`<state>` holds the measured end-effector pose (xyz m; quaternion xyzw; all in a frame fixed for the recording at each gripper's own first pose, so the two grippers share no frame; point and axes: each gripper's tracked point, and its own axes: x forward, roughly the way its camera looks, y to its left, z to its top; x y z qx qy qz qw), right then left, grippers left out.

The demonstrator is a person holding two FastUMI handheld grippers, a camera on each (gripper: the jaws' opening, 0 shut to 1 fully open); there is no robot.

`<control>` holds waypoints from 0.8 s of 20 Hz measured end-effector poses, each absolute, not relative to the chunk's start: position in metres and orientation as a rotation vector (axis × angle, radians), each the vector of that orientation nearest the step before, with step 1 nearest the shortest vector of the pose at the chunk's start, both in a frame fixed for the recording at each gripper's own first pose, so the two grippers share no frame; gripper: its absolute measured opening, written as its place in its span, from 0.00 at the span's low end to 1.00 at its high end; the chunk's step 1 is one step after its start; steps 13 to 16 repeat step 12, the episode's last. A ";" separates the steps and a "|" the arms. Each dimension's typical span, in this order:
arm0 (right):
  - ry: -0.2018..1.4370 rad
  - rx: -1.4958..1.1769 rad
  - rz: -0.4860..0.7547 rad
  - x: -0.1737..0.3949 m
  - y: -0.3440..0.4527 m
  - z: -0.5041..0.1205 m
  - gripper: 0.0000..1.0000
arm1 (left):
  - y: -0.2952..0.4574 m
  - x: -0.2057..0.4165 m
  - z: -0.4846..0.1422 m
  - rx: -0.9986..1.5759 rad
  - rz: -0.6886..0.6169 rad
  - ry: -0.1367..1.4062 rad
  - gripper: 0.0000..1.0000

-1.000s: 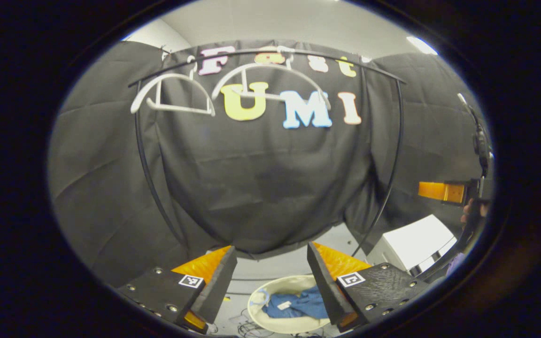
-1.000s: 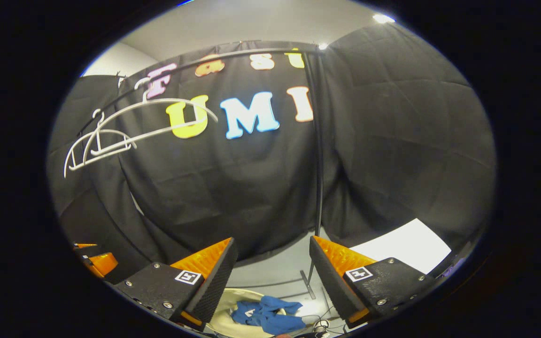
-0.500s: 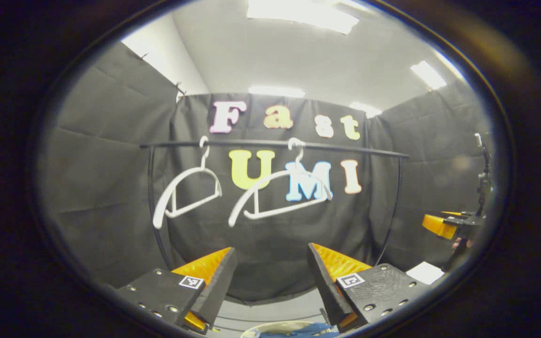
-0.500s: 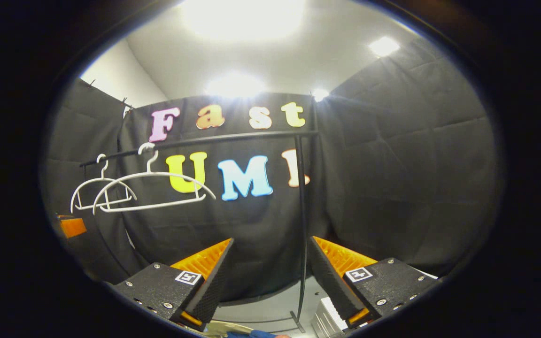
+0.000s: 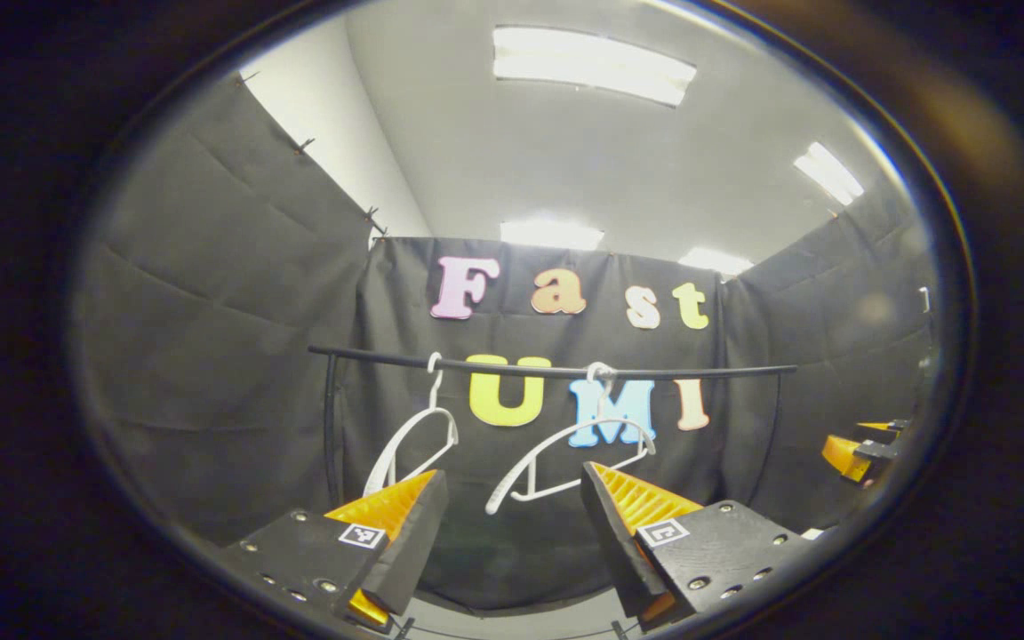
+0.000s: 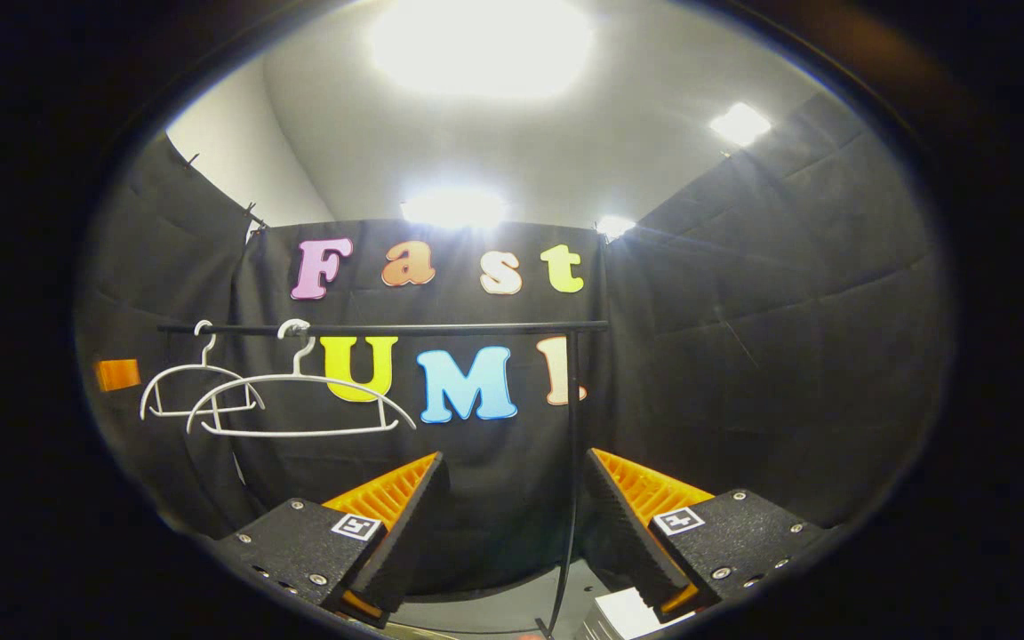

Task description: Grasp the clothes on the hanger with both hands and then place them into the laundry hamper below.

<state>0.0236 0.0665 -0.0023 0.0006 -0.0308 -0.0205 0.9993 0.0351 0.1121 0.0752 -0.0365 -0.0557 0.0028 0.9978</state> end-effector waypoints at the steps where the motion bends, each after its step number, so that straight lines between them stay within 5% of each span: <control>1: -0.051 0.003 -0.041 0.023 0.067 -0.005 0.95 | 0.116 0.035 0.069 -0.088 0.018 -0.106 0.87; 16: 0.008 0.029 -0.020 0.028 0.075 -0.017 0.95 | 0.147 0.029 0.016 -0.110 0.080 -0.018 0.87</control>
